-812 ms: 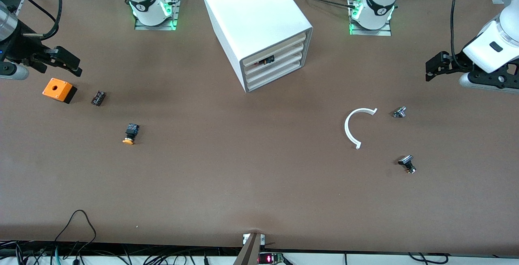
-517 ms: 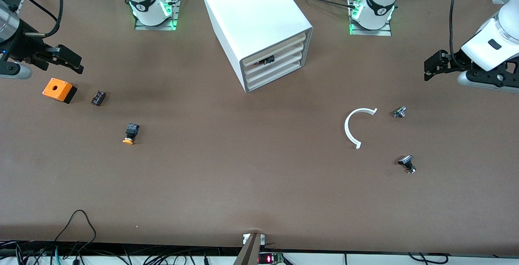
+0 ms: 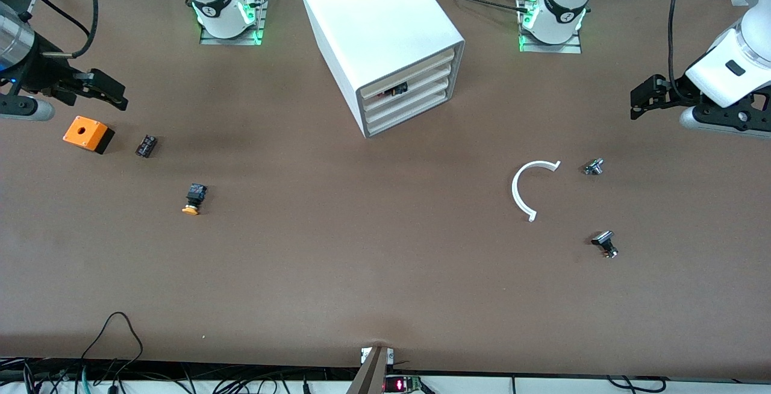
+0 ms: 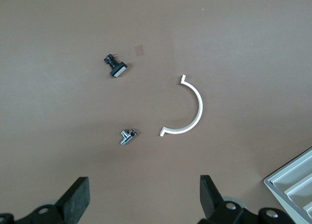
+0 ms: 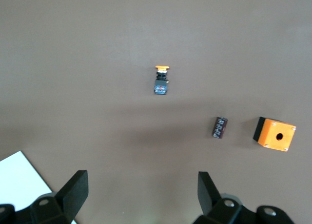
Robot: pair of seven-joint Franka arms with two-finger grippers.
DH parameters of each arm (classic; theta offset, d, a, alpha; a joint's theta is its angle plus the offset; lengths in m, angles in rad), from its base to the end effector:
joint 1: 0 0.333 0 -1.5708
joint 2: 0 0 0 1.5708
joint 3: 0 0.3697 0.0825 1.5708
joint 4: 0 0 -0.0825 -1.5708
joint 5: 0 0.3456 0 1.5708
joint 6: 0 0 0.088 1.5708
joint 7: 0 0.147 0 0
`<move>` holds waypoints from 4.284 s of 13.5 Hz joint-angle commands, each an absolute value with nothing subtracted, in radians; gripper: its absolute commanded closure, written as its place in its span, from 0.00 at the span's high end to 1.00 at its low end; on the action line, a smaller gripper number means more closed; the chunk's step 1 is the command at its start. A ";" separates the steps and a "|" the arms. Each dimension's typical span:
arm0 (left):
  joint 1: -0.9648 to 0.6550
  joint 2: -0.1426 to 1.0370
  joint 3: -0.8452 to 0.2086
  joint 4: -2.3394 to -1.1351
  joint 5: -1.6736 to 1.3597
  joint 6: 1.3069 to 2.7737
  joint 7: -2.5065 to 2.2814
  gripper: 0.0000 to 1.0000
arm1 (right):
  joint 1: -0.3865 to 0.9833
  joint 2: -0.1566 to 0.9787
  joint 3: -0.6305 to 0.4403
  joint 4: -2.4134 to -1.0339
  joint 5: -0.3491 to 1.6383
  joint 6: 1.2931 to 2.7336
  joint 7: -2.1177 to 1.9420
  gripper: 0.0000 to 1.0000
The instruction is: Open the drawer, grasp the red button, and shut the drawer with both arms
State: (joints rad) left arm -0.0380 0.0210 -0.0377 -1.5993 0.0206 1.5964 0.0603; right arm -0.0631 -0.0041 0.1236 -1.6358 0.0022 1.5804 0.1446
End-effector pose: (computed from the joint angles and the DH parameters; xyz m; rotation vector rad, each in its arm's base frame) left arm 0.5227 -0.0364 0.6172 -3.1141 0.2133 0.0370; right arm 0.5104 0.0314 0.6130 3.1342 -0.1320 -0.0804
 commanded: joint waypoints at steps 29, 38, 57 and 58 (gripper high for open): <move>-0.091 0.379 -0.267 -2.064 -1.024 1.771 0.770 0.61 | 0.224 0.206 0.138 -1.612 0.044 1.761 0.696 0.99; -0.152 0.410 -0.301 -2.206 -1.188 1.854 0.933 0.56 | 0.322 0.232 0.138 -1.611 0.049 1.787 1.004 0.99; -0.026 0.575 -0.276 -1.953 -1.075 1.867 0.991 0.00 | 0.544 0.529 0.138 -1.206 -0.061 1.789 1.643 0.98; -0.023 0.578 -0.276 -1.945 -1.075 1.867 0.991 0.00 | 0.560 0.555 0.138 -1.172 -0.060 1.790 1.673 0.98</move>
State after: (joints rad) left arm -0.0246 0.5276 -0.2745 -2.0139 -1.0962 1.8280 0.9836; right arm 0.5246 0.4746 0.1424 -1.2886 -0.0507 1.8019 1.5943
